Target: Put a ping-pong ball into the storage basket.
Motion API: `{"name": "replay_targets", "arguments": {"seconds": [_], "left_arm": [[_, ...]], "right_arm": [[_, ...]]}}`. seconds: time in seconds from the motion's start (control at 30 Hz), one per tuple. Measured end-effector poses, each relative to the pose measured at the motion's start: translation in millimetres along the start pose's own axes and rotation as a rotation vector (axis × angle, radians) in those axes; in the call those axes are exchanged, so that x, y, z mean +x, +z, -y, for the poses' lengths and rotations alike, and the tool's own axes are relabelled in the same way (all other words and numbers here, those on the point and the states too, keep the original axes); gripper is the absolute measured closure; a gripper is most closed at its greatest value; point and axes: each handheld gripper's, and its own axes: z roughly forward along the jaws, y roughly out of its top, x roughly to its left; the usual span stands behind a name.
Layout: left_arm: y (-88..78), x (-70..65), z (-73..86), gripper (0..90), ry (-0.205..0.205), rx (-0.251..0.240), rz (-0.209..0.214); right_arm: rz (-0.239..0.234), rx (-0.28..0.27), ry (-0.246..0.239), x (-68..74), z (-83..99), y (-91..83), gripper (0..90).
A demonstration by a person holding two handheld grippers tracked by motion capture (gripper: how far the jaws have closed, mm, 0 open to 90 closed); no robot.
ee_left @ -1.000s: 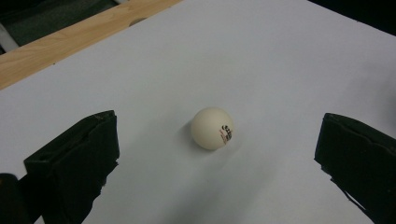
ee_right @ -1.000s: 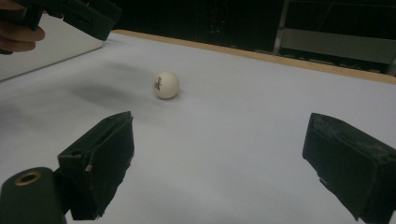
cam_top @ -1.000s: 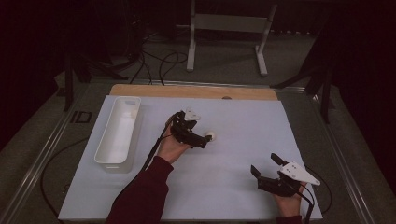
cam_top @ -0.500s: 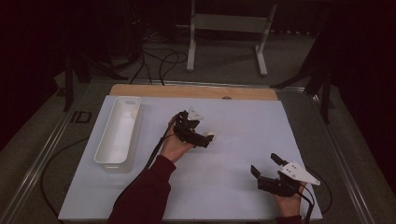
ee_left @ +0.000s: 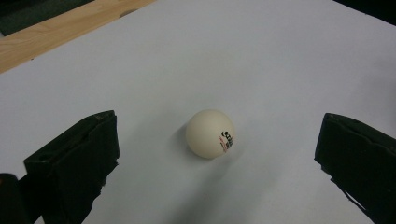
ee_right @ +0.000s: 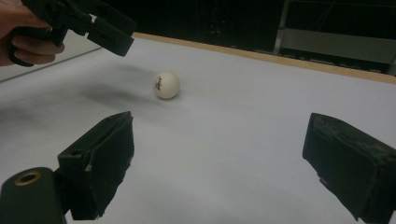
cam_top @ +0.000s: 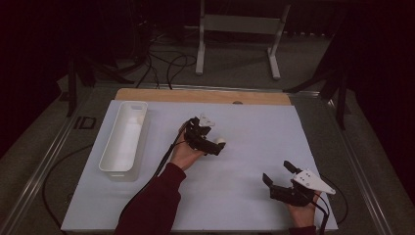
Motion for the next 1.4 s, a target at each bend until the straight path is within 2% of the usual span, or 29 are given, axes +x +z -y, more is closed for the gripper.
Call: {"name": "replay_targets", "arguments": {"seconds": [0.5,1.4], "left_arm": [[8.2,-1.6,-2.2,0.6,0.011,0.01,0.009],[25.1,0.5,-0.9,0.7,-0.008,0.038,0.03]], "right_arm": [[0.002,-0.003,0.001,-0.6,0.0,-0.4,8.8],[0.001,-0.001,0.001,-0.2,0.0,-0.6,8.8]]}}
